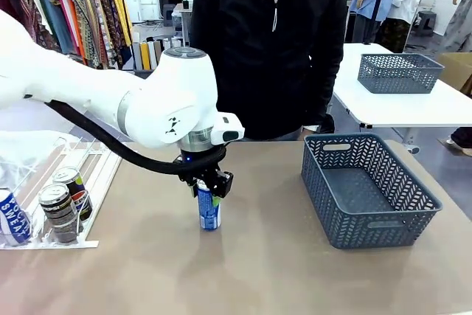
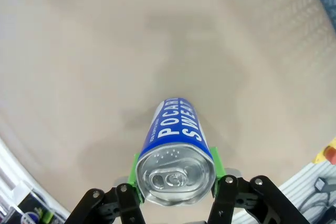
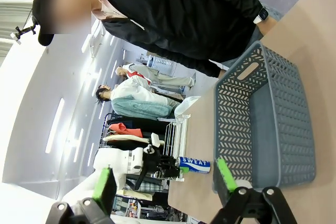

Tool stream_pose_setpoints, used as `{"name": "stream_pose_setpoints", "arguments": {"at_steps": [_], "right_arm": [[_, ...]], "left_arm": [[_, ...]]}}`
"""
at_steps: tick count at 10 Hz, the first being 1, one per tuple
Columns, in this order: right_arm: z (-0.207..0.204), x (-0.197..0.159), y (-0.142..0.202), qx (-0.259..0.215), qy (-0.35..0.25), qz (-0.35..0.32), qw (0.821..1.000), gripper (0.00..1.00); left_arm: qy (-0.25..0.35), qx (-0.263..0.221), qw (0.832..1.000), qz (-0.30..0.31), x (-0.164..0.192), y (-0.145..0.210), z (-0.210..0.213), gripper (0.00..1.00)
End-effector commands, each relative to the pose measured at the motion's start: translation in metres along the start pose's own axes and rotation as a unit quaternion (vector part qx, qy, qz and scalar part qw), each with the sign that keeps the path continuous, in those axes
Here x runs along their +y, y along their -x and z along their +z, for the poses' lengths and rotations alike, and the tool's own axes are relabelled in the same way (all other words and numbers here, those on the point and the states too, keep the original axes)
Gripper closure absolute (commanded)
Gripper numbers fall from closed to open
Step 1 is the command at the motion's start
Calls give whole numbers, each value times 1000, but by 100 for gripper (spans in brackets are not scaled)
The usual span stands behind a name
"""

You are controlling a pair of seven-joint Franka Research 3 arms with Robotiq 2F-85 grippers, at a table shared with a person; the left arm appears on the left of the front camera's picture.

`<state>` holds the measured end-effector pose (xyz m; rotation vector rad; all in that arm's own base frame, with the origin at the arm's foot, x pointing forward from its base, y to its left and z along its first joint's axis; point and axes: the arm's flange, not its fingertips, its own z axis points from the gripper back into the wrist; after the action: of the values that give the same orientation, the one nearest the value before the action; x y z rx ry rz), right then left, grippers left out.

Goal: Retrieve and store the cans from the dispenser.
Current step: Pick up one can from the Automatic Can Dispenser and place it in the middle of the table.

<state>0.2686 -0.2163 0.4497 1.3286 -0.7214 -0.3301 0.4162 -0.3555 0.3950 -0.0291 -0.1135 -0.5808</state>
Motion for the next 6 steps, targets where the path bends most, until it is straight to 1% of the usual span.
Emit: {"name": "stream_pose_setpoints", "arguments": {"at_steps": [1,5,6], "right_arm": [[0,3,-3,-4,-8,3,1000,0],[0,3,-3,-4,-8,3,1000,0],[0,3,-3,-4,-8,3,1000,0]], "left_arm": [[-7,-13,1000,2,-6,-5,1,100],[1,-17,1000,11,-1,-6,2,100],[0,-19,1000,6,-3,-5,2,56]]}}
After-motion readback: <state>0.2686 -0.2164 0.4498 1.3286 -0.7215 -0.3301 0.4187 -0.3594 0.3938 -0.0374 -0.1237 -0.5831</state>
